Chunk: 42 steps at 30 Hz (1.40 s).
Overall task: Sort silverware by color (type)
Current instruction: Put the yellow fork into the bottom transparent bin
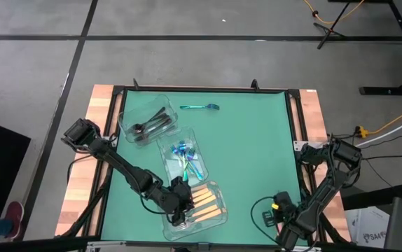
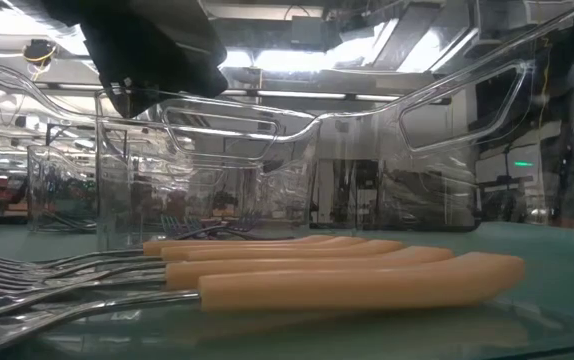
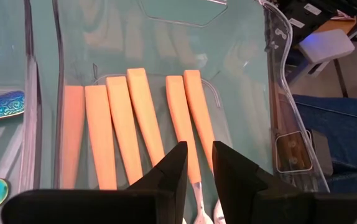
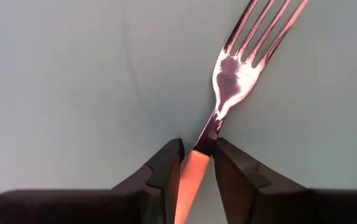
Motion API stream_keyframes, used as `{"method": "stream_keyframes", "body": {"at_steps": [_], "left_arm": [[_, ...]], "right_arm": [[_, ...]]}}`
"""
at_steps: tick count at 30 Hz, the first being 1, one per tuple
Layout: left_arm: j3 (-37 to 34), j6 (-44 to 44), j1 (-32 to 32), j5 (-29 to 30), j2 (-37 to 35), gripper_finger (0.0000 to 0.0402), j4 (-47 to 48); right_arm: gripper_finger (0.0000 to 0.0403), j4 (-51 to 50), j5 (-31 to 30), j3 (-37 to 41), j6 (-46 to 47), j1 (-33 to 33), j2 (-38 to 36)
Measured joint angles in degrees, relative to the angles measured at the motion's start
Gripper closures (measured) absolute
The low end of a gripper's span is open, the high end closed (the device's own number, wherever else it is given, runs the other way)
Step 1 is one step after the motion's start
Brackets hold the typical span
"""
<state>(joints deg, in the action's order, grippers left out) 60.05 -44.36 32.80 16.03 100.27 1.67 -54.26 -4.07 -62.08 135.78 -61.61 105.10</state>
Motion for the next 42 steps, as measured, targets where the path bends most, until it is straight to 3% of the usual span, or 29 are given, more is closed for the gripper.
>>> {"method": "stream_keyframes", "body": {"at_steps": [11, 22, 30, 39, 42], "left_arm": [[0.0, 0.0, 0.0, 0.0, 0.0, 0.0333, 0.0], [0.0, 0.0, 0.0, 0.0, 0.0, 0.0333, 0.0], [0.0, 0.0, 0.0, 0.0, 0.0, 0.0333, 0.0], [0.0, 0.0, 0.0, 0.0, 0.0, 0.0333, 0.0], [0.0, 0.0, 0.0, 0.0, 0.0, 0.0333, 0.0]], "right_arm": [[0.0308, 0.2, -0.5, 0.0, -20.3, 0.1, 0.0], [0.0308, -0.7, -0.2, -0.2, -21.1, 0.2, 0.0], [0.0309, 0.0, -0.2, -0.1, -28.9, 0.2, 0.0], [0.039, 0.4, -1.5, -0.1, -29.6, 0.1, 0.0], [0.0392, 0.4, -2.5, -0.1, -29.6, 0.1, 0.0]]}}
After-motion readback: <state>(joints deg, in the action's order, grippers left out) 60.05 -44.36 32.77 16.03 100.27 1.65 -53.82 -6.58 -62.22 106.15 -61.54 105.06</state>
